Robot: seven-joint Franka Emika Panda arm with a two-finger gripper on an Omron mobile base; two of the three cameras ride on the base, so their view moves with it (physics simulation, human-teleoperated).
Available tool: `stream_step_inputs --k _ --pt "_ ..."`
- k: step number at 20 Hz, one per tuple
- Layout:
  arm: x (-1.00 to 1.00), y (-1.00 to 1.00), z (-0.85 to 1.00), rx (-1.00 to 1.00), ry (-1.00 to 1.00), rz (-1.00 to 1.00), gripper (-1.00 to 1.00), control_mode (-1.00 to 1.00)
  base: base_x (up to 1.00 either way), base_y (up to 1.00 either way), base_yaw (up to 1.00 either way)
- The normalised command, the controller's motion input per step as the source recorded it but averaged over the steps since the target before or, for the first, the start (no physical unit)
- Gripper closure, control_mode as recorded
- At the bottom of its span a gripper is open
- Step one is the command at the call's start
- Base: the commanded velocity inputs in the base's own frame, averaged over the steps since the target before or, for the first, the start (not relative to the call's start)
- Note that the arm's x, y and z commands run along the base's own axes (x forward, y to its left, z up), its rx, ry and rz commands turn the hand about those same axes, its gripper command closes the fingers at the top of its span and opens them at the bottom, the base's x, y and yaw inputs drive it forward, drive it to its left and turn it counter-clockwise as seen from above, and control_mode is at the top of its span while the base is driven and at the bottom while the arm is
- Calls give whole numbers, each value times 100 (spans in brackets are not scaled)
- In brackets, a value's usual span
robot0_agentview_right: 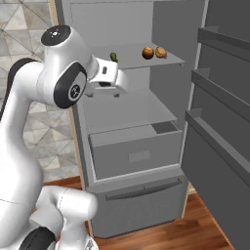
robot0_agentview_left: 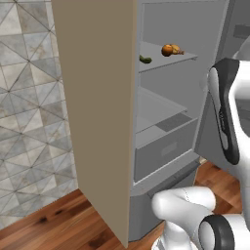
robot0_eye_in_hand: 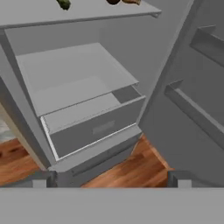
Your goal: Open the fridge, remove the orange, squash, and chicken drumstick, and place them on any counter.
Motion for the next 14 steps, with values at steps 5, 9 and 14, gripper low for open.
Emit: stream_step_inputs --k 5,9,14 --pt "30 -15 -18 5 9 12 -100 100 29 -25 10" --pt "0 0 0 0 0 0 -100 100 86 -81 40" --pt "0 0 0 0 0 0 -100 100 86 -29 44"
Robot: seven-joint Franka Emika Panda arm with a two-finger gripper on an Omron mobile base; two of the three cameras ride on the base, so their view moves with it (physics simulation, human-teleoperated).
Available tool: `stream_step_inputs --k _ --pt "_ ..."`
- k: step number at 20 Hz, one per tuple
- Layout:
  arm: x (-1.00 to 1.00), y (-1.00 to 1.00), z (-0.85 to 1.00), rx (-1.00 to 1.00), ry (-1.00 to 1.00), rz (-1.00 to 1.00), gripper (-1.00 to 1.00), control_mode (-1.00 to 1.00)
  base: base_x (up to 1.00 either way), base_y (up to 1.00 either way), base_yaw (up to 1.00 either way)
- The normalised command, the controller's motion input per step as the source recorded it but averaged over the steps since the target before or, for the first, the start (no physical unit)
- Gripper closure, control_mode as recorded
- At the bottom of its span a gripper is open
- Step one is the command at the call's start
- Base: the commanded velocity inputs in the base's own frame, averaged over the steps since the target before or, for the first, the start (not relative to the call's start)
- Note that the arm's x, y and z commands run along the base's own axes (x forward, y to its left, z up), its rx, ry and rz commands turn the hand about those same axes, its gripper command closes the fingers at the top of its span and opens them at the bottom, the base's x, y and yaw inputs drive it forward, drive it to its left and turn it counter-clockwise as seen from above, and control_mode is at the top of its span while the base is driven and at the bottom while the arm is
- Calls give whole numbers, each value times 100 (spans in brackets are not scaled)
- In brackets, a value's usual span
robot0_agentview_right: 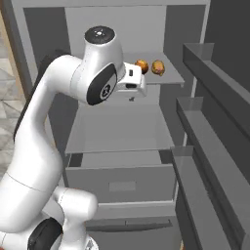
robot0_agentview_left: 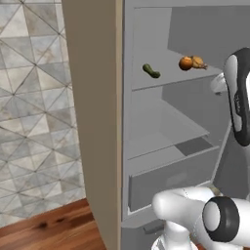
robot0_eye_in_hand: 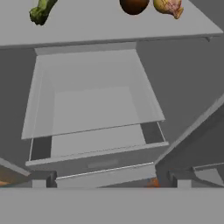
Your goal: Open the fridge, remove the orange, squash, and chicken drumstick, and place them on any counter.
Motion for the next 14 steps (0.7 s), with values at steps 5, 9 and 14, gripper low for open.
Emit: stream_step_inputs --k 5,9,14 --pt "0 0 0 0 0 0 -100 100 83 0 30" --pt "0 0 5 1 -2 0 -100 -100 32 0 4" --pt "20 27 24 7 -16 0 -100 -100 0 0 0"
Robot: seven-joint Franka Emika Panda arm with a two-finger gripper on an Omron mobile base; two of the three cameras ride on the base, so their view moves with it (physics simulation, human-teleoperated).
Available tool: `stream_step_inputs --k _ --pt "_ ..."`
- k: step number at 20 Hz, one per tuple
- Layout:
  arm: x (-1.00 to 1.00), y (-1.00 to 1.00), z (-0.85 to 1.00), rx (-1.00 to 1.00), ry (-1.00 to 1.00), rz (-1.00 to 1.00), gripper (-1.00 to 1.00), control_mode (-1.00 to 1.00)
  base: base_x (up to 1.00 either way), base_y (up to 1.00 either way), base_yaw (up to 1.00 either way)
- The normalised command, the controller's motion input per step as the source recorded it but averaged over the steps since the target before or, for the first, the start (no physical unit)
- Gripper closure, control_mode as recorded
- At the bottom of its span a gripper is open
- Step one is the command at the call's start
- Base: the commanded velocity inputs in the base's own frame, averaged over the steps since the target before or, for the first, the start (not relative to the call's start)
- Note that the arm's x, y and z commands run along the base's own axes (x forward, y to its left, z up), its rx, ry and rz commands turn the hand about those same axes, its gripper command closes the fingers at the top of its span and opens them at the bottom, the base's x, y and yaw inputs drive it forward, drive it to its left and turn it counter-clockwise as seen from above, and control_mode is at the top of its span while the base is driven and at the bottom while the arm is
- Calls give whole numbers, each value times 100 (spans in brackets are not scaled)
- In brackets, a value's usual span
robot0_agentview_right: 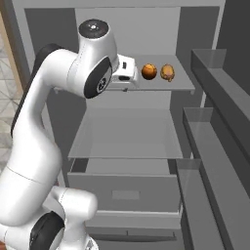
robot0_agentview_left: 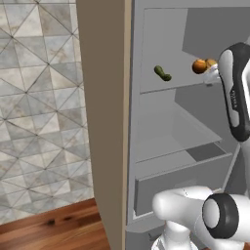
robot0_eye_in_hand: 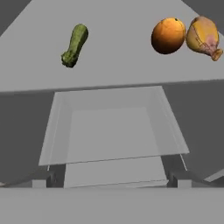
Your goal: Open the fridge, remove the orange, squash, and chicken drumstick, and place them on any counter.
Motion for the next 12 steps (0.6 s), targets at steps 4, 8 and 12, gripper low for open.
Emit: stream_step_inputs --k 4,8,12 --pt "59 76 19 4 -14 0 -100 -100 0 0 0" --pt "96 53 -1 1 1 0 -100 -100 0 0 0" --pt "100 16 -7 5 9 1 -100 -100 0 0 0"
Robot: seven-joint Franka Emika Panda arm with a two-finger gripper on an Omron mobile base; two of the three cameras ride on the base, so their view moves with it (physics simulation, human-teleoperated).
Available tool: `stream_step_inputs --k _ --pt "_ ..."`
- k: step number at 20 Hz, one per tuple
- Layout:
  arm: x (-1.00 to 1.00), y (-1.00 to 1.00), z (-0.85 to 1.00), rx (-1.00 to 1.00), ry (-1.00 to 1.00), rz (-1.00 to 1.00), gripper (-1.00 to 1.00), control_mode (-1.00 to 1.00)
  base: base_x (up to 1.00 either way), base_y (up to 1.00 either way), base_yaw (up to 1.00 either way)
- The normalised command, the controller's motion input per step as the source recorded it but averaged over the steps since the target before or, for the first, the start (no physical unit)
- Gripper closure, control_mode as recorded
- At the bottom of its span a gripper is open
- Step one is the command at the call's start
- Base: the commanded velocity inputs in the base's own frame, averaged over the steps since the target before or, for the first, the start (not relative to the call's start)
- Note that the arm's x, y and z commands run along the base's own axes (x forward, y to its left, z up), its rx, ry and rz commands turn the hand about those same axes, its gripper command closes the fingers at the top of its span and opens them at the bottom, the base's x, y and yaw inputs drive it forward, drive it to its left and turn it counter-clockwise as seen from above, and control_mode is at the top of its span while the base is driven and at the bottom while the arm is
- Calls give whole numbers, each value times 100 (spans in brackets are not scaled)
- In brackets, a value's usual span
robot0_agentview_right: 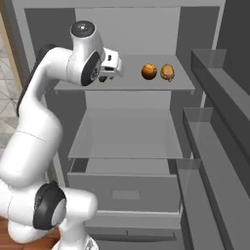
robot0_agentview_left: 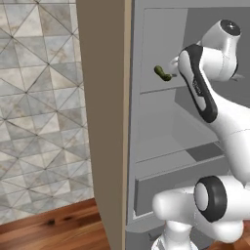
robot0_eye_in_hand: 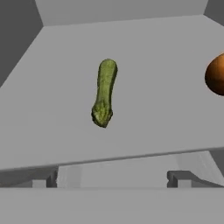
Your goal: Open the fridge, remove the orange, squash, and chicken drumstick, and place them on any counter.
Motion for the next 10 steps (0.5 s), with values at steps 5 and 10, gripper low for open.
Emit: stream_step_inputs --k 5,10 --pt "91 5 -11 6 5 4 -100 -100 0 0 0" --pt "75 13 -24 4 1 5 -100 -100 0 0 0"
